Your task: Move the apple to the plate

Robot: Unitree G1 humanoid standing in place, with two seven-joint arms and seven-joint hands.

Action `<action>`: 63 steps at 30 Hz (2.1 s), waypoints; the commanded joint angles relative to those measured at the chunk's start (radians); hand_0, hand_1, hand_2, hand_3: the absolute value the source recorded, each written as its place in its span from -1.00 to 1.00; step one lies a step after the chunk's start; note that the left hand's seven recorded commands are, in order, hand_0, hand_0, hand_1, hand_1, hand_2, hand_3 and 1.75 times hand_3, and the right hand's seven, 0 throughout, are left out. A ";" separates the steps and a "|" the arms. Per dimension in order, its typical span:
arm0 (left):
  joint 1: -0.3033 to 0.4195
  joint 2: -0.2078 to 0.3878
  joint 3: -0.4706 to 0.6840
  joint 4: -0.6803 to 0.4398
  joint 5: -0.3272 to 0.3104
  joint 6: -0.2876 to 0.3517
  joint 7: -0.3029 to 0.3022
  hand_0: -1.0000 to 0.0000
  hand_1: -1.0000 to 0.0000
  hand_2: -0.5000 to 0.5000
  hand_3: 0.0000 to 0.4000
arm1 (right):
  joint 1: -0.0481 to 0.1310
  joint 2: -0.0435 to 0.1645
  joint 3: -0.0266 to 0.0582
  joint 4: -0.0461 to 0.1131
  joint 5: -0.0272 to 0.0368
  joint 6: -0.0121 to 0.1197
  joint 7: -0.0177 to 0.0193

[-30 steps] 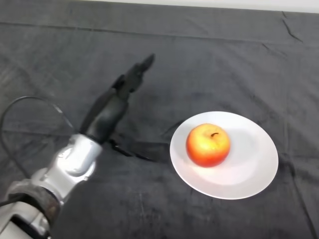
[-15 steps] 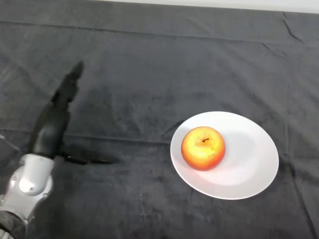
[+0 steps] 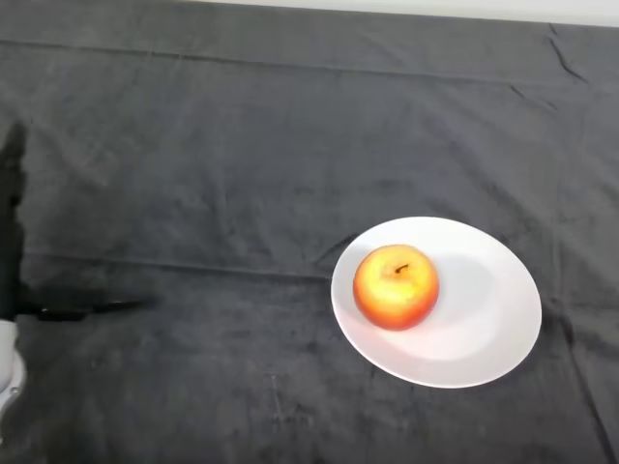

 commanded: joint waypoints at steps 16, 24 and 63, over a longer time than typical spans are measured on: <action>0.084 0.084 0.203 0.032 -0.107 0.074 0.045 1.00 1.00 0.00 -1.00 | 0.099 0.025 0.0403 0.066 -0.0275 0.028 0.0078; 0.109 0.093 0.298 0.032 -0.163 0.106 0.058 1.00 1.00 0.00 -1.00 | 0.100 0.025 0.0402 0.065 -0.0274 0.028 0.0079; 0.100 0.021 0.706 -0.014 -0.482 0.204 -0.042 1.00 1.00 0.00 -1.00 | 0.099 0.025 0.0402 0.065 -0.0275 0.028 0.0079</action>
